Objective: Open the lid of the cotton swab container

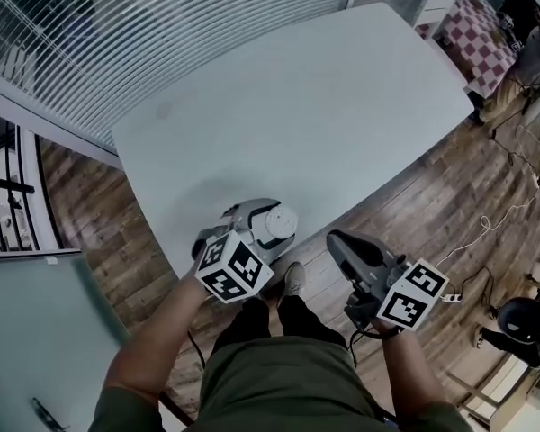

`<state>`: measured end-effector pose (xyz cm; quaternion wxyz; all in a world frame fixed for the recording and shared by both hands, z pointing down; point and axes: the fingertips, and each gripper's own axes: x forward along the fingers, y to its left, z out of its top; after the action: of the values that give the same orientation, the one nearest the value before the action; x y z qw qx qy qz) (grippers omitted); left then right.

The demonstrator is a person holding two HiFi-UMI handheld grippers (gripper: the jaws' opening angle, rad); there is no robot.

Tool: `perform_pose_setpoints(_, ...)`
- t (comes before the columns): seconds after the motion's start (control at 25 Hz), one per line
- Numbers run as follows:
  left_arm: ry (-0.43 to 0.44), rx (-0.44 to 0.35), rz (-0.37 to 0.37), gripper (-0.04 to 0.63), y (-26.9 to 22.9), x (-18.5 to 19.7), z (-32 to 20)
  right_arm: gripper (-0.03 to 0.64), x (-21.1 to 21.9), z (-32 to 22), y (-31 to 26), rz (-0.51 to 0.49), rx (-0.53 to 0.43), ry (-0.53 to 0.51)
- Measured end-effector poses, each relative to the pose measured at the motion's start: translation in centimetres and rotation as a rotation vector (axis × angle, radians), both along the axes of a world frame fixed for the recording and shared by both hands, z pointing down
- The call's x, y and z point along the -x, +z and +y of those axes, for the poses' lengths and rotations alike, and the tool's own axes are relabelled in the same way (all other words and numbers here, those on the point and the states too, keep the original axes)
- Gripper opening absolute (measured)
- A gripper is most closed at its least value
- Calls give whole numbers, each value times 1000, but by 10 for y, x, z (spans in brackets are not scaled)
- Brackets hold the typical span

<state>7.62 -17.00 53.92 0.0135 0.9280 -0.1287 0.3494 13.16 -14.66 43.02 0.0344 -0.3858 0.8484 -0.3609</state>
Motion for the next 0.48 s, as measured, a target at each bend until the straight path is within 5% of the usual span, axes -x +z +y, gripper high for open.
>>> perform_pose_setpoints(0.48, 16, 15, 2, 267, -82, 32, 5, 14, 58, -17, -89, 251, -262, -226)
